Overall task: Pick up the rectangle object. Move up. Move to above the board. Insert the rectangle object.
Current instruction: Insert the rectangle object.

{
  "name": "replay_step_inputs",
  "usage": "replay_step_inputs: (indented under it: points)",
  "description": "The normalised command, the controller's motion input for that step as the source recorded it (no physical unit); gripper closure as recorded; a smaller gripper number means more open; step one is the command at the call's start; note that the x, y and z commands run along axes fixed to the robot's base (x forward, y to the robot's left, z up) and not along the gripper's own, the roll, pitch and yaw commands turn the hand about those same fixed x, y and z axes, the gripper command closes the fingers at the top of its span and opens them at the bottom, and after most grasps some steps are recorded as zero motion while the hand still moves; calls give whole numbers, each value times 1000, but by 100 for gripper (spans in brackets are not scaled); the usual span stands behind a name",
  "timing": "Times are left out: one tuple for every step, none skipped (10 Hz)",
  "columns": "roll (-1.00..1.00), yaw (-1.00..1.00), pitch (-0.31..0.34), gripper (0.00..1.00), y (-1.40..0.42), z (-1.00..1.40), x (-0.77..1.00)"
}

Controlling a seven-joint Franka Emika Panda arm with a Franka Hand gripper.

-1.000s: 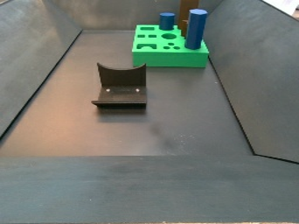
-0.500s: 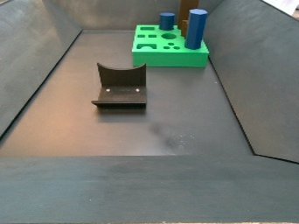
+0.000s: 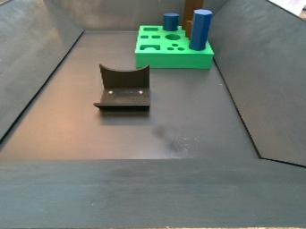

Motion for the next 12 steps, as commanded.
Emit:
replay_step_inputs:
  points:
    - [0, -63, -84, 100, -597, -140, 29]
    - [0, -106, -79, 100, -603, -169, 26]
    - [0, -280, -70, 100, -640, -169, 3]
    - [0, -451, -93, 100, -617, -160, 0]
    - [0, -591, -79, 100, -591, -123, 0]
    - [-6, -694, -74, 100, -534, -94, 0]
    - [-10, -751, -66, 100, -466, -83, 0]
    - [-13, -780, -59, 100, -429, -74, 0]
    - [-16, -886, -46, 100, -303, -60, 0]
    - [-13, -989, -36, 100, -166, -49, 6]
    - [-6, -1000, -31, 100, -49, -49, 0]
    - [-39, -1000, -79, 100, 0, -6, 0]
